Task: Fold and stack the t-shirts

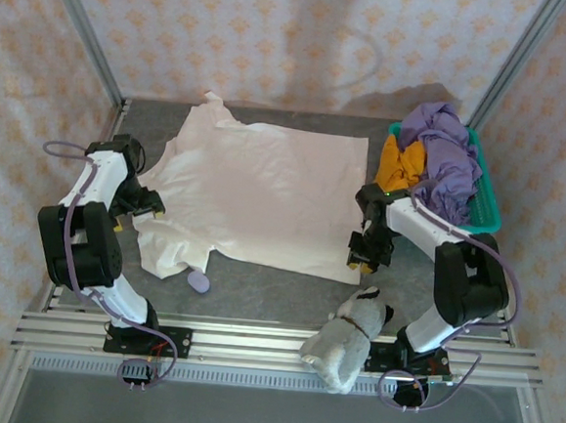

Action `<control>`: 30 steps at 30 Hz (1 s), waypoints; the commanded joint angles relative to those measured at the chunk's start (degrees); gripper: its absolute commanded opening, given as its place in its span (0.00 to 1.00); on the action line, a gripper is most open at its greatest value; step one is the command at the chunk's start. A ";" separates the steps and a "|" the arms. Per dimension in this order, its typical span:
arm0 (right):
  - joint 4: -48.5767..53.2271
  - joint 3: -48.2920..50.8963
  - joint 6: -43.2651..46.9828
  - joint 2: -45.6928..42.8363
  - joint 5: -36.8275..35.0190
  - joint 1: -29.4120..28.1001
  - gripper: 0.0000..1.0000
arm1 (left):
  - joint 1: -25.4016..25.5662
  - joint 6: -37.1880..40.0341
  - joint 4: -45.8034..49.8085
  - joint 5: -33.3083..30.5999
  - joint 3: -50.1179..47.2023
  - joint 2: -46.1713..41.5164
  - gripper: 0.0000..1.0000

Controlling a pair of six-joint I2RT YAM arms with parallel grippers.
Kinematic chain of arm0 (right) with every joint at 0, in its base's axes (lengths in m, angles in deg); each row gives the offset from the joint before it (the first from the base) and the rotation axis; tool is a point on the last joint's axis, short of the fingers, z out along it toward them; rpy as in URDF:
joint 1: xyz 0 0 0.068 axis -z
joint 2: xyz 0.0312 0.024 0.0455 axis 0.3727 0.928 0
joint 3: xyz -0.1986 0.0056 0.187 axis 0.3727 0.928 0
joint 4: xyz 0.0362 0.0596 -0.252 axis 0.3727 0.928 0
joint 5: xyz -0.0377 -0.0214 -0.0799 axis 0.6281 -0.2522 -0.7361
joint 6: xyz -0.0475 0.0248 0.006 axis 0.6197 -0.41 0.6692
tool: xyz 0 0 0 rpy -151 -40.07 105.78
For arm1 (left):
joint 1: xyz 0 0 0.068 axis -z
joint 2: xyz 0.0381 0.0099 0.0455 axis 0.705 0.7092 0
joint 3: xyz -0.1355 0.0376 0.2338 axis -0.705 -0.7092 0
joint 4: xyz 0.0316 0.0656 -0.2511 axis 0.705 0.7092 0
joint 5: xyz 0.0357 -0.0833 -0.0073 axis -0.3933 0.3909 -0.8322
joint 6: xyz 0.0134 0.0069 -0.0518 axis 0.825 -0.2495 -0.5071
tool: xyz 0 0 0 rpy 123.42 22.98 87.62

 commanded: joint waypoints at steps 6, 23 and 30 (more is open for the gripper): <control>1.58 4.29 0.60 0.71 -0.05 0.12 0.24 | -0.25 -0.08 0.42 -1.90 0.57 2.49 0.87; -4.45 3.60 2.88 5.73 1.35 0.31 0.27 | -1.63 0.94 0.87 -2.46 -0.93 -1.04 0.87; -3.89 1.78 3.32 6.72 1.00 0.38 0.09 | -4.07 2.40 1.49 -2.21 -0.80 -1.66 0.87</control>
